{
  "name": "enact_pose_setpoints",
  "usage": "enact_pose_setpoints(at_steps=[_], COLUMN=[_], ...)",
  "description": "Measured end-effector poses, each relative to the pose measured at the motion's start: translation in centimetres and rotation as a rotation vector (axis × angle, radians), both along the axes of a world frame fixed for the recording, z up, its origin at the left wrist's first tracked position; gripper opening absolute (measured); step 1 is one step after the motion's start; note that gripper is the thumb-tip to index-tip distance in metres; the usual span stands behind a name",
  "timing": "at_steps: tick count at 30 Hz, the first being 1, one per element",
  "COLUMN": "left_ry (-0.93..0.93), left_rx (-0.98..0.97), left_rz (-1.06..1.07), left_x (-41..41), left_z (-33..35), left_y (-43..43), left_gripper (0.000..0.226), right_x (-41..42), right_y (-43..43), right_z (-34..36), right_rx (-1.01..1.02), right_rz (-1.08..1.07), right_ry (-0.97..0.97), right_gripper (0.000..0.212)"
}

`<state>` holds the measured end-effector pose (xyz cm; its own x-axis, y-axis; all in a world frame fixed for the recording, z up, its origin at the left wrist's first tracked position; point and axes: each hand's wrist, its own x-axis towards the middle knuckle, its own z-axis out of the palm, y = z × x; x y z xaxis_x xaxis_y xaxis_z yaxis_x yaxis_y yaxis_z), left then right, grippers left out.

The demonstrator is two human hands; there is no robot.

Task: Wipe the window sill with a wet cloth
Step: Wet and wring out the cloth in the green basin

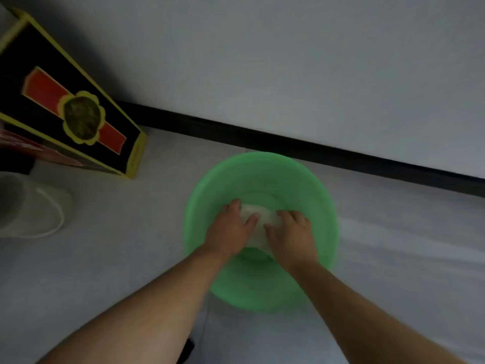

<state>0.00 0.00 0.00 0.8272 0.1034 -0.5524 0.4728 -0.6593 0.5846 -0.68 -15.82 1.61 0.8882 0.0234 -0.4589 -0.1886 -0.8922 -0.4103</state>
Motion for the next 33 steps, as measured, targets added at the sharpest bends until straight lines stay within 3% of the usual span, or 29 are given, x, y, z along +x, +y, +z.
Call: enact_pose_setpoints(at_steps=[4,9,15,20,28,31,33], left_ry=[0.001,0.068,0.115,0.162,0.282,0.226,0.177], left_rx=[0.009,-0.124,-0.474,-0.623,-0.966,-1.081,-1.159], left_rz=[0.094,0.258,0.591,0.637,0.712,0.827,0.899], left_x=[0.0,-0.8,-0.9,-0.6,0.2,0.4,0.5], left_z=[-1.4,-2.4,-1.2,0.0,2.8,3.6,4.1], left_y=[-0.5,-0.7,-0.4,0.3,1.3,1.0,0.8], left_gripper=[0.056,0.042,0.025,0.020,0.040,0.051,0.050], right_x=[0.4,1.2,1.9,3.1,3.5,3.4,3.3], right_y=[0.2,-0.4,-1.1,-1.4,-2.2,-1.9,-1.6], right_z=[-1.0,-1.8,-0.8,0.2,0.8,1.1,1.4], right_rx=[-0.030,0.016,0.170,0.237,0.660,1.015,1.106], right_rz=[-0.016,-0.096,0.016,0.175,-0.175,-0.412,-0.444], right_ry=[0.059,0.216,0.424,0.507,0.779,0.933,0.951], right_gripper=[0.061,0.072,0.053,0.039,0.068,0.060,0.060])
